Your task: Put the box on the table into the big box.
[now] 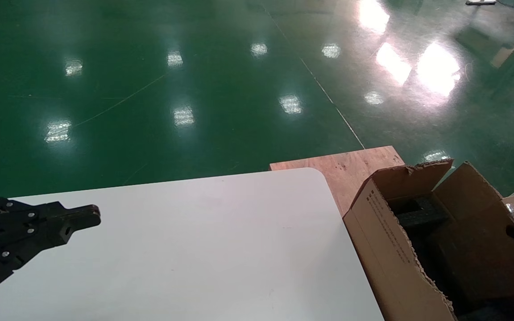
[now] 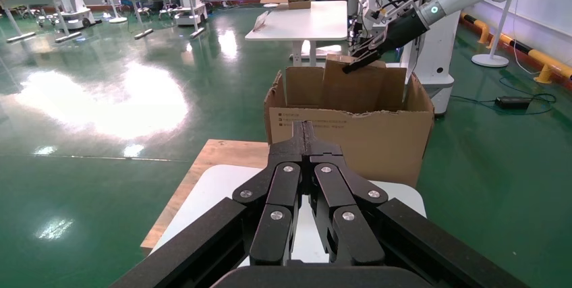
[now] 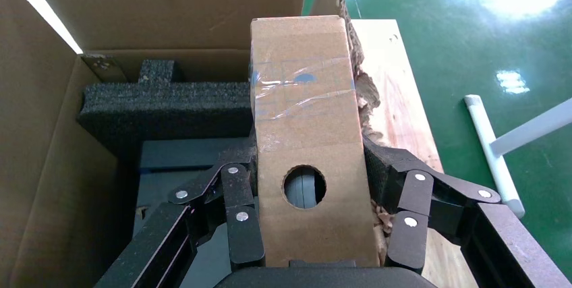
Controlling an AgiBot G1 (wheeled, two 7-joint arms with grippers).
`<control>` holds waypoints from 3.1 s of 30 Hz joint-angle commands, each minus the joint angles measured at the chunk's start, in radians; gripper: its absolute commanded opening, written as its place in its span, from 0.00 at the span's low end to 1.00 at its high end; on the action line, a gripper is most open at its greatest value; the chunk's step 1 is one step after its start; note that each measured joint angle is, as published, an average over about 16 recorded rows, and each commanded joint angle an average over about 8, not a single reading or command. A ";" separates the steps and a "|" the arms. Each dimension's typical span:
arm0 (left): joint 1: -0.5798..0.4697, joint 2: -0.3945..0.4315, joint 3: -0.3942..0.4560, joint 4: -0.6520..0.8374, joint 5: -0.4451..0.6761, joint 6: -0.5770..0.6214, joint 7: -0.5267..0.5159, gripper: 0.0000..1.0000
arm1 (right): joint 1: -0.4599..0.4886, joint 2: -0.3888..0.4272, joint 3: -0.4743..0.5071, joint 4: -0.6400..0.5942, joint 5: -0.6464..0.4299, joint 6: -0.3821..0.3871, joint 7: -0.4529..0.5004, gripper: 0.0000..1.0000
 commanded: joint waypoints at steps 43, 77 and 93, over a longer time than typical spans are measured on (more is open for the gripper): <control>0.000 -0.001 0.001 0.000 -0.001 -0.001 0.001 1.00 | 0.229 -0.042 -0.287 -0.141 0.009 -0.044 -0.017 1.00; 0.000 -0.001 0.002 0.001 -0.001 -0.001 0.001 1.00 | 0.204 -0.161 -0.243 0.387 0.030 0.052 -0.028 1.00; 0.000 -0.001 0.002 0.001 -0.002 -0.001 0.001 1.00 | 0.185 -0.235 -0.245 0.596 0.018 0.183 -0.012 1.00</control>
